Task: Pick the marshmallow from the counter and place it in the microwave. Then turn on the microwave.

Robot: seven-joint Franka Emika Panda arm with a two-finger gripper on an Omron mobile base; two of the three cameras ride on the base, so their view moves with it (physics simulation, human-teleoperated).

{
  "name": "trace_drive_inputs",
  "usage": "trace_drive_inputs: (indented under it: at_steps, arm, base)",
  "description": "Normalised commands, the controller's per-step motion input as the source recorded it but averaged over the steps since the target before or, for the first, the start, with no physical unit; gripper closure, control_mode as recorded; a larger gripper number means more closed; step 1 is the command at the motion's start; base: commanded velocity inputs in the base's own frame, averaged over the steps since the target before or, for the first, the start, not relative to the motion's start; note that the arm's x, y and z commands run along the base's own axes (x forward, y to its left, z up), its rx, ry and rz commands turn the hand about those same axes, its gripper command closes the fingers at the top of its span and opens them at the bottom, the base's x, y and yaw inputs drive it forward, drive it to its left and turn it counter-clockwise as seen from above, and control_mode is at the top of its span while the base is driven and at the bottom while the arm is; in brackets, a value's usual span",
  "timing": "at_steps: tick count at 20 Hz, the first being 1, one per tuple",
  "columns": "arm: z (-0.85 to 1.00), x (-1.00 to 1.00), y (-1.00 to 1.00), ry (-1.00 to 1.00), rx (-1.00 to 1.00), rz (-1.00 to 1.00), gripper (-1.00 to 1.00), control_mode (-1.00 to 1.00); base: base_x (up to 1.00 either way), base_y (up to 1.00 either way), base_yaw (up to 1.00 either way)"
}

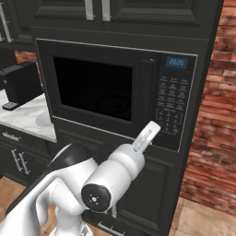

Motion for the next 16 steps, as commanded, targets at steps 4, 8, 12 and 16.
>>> trace_drive_inputs:
  at_steps: [4, 8, 12, 16]
  arm:
    - [-0.06, 0.12, -0.09, -0.01, 0.06, -0.02, 1.00, -1.00]
    - [-0.04, 0.11, -0.09, -0.02, 0.05, -0.02, 1.00, -1.00]
    - [-0.08, 0.13, -0.05, -0.01, 0.04, -0.01, 1.00, -1.00]
    - [-0.12, 0.14, 0.00, 0.00, 0.03, -0.01, 1.00, -1.00]
  base:
    - [0.00, 0.00, 0.00]
    - [0.00, 0.00, 0.00]
    - [0.00, 0.00, 0.00]
    - [0.00, 0.00, 0.00]
